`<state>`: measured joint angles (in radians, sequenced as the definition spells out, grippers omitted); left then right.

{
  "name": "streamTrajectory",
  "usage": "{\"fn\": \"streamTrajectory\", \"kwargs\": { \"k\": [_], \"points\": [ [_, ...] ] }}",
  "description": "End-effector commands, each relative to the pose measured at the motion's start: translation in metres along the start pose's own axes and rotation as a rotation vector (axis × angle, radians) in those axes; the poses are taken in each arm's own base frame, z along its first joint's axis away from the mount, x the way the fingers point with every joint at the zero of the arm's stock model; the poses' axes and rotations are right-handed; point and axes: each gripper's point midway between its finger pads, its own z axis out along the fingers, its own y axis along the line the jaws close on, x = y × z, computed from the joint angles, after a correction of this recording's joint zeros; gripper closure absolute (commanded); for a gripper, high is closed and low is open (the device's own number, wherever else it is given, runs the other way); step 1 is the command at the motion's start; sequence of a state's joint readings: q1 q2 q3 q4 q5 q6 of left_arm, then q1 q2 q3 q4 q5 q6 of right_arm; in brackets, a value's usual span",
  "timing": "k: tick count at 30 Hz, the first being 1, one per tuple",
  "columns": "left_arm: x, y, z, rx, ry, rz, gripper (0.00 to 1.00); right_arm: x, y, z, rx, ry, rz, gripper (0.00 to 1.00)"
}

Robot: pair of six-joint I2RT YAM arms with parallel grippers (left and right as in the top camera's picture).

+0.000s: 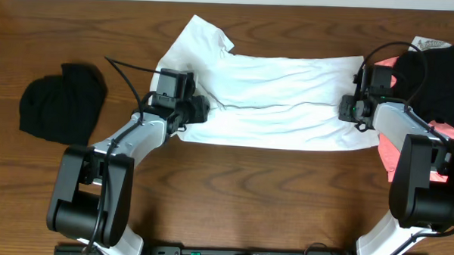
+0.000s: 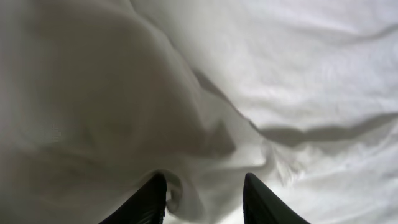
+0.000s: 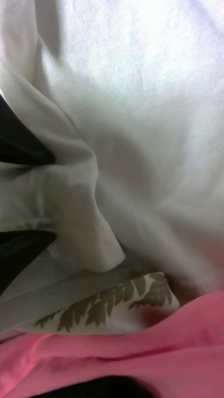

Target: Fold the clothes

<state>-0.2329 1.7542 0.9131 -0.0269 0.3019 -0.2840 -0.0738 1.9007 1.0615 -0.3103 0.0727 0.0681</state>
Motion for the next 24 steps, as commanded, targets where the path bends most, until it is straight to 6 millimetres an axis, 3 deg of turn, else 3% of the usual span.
{"fn": "streamTrajectory", "kwargs": {
  "k": [1,8,12,17,21,24],
  "points": [
    [-0.001,0.012,0.004,-0.063,-0.021,0.018,0.56,0.049,-0.007,0.022,0.020,0.151,-0.003,0.67],
    [-0.018,0.031,0.001,-0.176,-0.102,0.024,0.52,0.051,-0.007,0.022,0.020,0.163,-0.003,0.67],
    [-0.027,0.026,-0.008,-0.160,-0.123,0.021,0.50,0.055,-0.008,0.021,0.021,0.176,-0.009,0.67],
    [-0.021,0.023,-0.050,-0.202,-0.099,0.037,0.50,0.056,-0.008,0.021,0.020,0.182,-0.021,0.66],
    [0.008,0.049,-0.095,-0.359,-0.018,-0.068,0.50,0.056,-0.008,0.021,0.020,0.181,-0.022,0.66],
    [0.027,0.070,-0.112,-0.422,0.035,-0.190,0.49,0.056,-0.008,0.021,0.020,0.181,-0.024,0.66]
  ]
}}
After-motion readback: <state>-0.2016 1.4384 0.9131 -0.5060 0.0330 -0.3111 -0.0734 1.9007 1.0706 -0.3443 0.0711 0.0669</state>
